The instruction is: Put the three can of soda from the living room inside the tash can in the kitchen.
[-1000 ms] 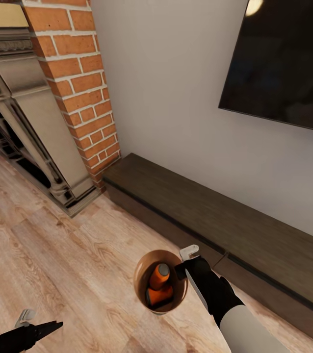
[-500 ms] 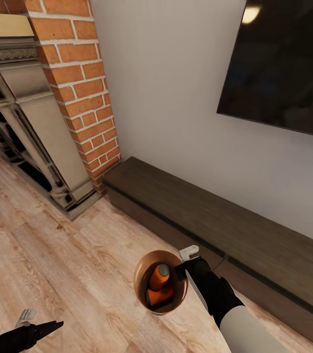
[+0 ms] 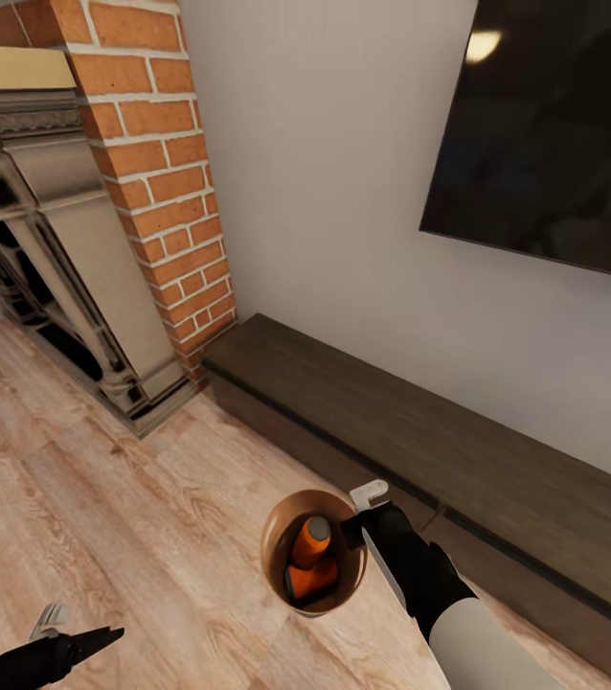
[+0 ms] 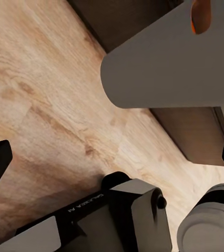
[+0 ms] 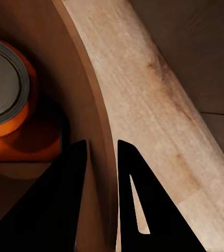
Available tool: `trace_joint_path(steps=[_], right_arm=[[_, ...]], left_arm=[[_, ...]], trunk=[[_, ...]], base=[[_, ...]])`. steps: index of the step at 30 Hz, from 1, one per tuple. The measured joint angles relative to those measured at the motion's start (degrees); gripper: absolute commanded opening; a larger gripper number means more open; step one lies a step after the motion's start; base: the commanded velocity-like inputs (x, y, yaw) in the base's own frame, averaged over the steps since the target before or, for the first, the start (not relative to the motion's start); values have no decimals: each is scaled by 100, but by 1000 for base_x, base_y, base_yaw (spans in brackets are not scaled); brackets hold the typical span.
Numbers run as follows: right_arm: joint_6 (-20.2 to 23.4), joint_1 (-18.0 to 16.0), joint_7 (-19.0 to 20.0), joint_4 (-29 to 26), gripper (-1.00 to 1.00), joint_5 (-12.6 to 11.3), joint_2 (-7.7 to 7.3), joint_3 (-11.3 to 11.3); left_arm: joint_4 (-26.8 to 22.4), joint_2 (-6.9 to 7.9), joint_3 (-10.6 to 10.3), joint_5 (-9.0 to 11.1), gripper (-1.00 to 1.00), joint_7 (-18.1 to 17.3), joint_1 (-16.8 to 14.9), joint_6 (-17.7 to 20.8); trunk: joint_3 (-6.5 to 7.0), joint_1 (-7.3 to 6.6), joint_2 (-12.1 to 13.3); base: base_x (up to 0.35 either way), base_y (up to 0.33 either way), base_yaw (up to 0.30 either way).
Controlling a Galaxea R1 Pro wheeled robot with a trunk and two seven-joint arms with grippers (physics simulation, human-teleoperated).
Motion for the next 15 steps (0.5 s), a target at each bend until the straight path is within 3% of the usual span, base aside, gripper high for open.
trace_joint_path(steps=[15], right_arm=[[-299, 2, 0, 18, -100, -3, 0, 3]], left_arm=[[0, -6, -9, 0, 100, 0, 2, 0]], trunk=[[143, 0, 0]], base=[[0, 0, 0]])
